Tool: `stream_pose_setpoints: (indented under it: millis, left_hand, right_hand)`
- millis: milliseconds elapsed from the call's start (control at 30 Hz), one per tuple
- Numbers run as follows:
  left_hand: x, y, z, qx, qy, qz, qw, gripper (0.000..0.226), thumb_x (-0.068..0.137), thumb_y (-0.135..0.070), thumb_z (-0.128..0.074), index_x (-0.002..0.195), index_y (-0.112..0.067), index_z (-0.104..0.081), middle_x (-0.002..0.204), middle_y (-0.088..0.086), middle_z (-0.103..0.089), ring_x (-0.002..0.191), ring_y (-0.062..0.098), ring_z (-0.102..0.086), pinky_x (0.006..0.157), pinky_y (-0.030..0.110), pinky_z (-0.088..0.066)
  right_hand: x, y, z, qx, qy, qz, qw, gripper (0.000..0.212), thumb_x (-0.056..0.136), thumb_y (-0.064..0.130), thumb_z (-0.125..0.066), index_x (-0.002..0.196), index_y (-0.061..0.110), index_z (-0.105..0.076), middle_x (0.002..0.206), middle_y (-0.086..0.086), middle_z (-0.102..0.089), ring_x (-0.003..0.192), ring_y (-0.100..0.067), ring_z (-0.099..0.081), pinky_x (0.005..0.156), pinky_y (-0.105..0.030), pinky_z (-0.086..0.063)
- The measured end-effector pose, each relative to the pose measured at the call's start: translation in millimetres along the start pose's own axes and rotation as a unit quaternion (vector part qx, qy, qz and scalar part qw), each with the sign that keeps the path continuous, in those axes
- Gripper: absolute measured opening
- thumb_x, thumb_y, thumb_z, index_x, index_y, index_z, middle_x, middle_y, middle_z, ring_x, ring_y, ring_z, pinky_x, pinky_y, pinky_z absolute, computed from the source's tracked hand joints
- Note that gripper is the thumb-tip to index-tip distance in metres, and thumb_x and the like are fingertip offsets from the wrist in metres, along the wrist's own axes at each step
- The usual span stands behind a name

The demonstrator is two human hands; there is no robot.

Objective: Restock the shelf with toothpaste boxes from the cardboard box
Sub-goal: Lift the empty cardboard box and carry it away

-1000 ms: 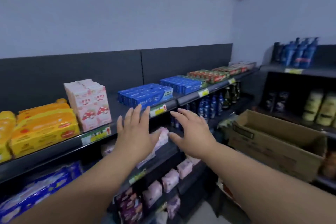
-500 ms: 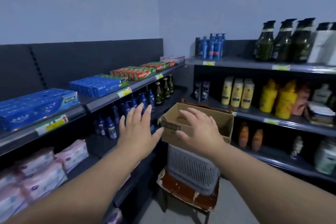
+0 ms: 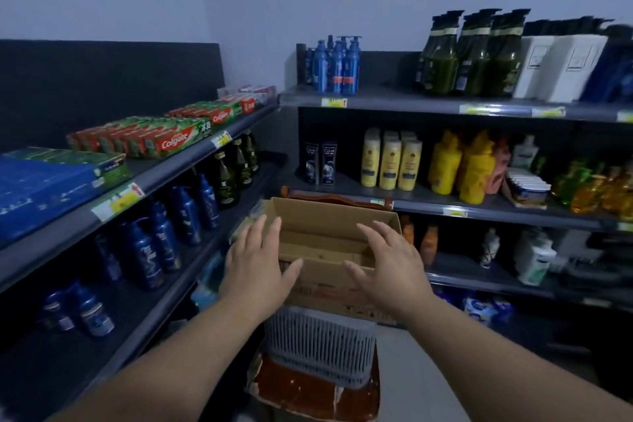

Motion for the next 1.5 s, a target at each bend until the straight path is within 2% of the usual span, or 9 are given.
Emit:
stream_pose_setpoints:
  millis: [200,500,700,833,1000,1233,1433,1500]
  left_hand:
    - [74.0,37.5,-41.8,-0.006,0.069,-0.016,0.997,0.077,0.093,-0.059,-0.038,0.152,-0.028,0.001,0.161,-0.004,0.006,0.147,0.019,0.004,0.120,0.040,-0.007]
    - [128.3,49.0,-115.1,0.008,0.142,-0.016,0.990,0.074,0.095,-0.057,-0.036,0.153,-0.029,0.000,0.161,-0.004,0.006,0.147,0.020,0.003,0.120,0.041,-0.008]
    - [165.9,48.1,-149.6,0.013,0.130,0.008,0.991,0.071,0.096,-0.055,-0.034,0.153,-0.027,-0.002,0.161,-0.003,0.003,0.147,0.020,0.000,0.118,0.040,-0.008]
    - [198.8,63.4,-166.4,0.020,0.115,0.050,0.992,0.071,0.096,-0.055,-0.034,0.153,-0.026,-0.004,0.161,-0.001,-0.001,0.147,0.022,-0.003,0.119,0.041,-0.006]
    - [230.1,76.6,-181.6,0.041,0.108,0.057,0.992,0.071,0.095,-0.055,-0.036,0.153,-0.025,-0.008,0.161,0.001,-0.005,0.147,0.022,-0.006,0.118,0.042,-0.007]
    - [267.3,104.7,-198.5,0.025,0.125,0.083,0.988,0.070,0.096,-0.054,-0.037,0.153,-0.024,-0.011,0.161,0.002,-0.005,0.147,0.023,-0.005,0.118,0.044,-0.009]
    - [285.8,117.7,-208.2,0.026,0.152,0.088,0.984,0.071,0.095,-0.054,-0.038,0.153,-0.026,-0.009,0.161,0.000,0.000,0.147,0.024,-0.002,0.118,0.045,-0.010]
    - [288.9,118.7,-208.6,0.021,0.160,0.084,0.983,0.071,0.095,-0.053,-0.040,0.153,-0.028,-0.006,0.161,-0.002,0.005,0.147,0.024,-0.002,0.117,0.045,-0.015]
  right_hand:
    - [48.2,-7.8,-40.0,-0.011,0.015,-0.080,0.997,0.071,0.089,0.062,-0.051,0.151,0.040,-0.023,0.160,0.009,-0.019,0.147,-0.015,-0.018,0.120,-0.046,-0.017]
    - [89.6,-53.9,-94.3,-0.027,0.059,-0.140,0.988,0.069,0.091,0.061,-0.049,0.151,0.040,-0.022,0.160,0.009,-0.019,0.147,-0.015,-0.017,0.121,-0.047,-0.013]
    - [128.5,-91.4,-113.7,-0.031,0.065,-0.137,0.988,0.065,0.092,0.060,-0.047,0.150,0.039,-0.025,0.159,0.008,-0.021,0.147,-0.016,-0.018,0.121,-0.045,-0.014]
    - [153.3,-119.2,-126.6,-0.038,0.081,-0.159,0.983,0.064,0.093,0.059,-0.046,0.150,0.038,-0.026,0.160,0.007,-0.021,0.147,-0.019,-0.017,0.121,-0.046,-0.016]
    - [179.2,-139.7,-140.2,-0.051,0.086,-0.189,0.977,0.063,0.093,0.059,-0.045,0.150,0.038,-0.027,0.159,0.007,-0.022,0.147,-0.021,-0.018,0.120,-0.048,-0.018]
    - [202.5,-149.7,-154.5,-0.037,0.073,-0.238,0.968,0.066,0.091,0.058,-0.051,0.150,0.035,-0.030,0.160,0.002,-0.021,0.145,-0.023,-0.023,0.116,-0.046,-0.030]
    - [213.2,-154.4,-165.9,-0.087,0.052,-0.256,0.961,0.068,0.090,0.058,-0.052,0.150,0.037,-0.028,0.163,0.002,-0.007,0.149,-0.024,-0.008,0.120,-0.044,-0.016]
    - [215.4,-155.0,-166.3,-0.082,0.055,-0.273,0.957,0.070,0.090,0.059,-0.052,0.151,0.037,-0.025,0.162,0.003,-0.006,0.149,-0.027,-0.009,0.119,-0.046,-0.018]
Point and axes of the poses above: each hand's wrist, its own x-axis towards the middle knuckle, its own z-axis out of the back of the hand, y = z × x, the point moved 1 cm from there along x, towards the middle knuckle
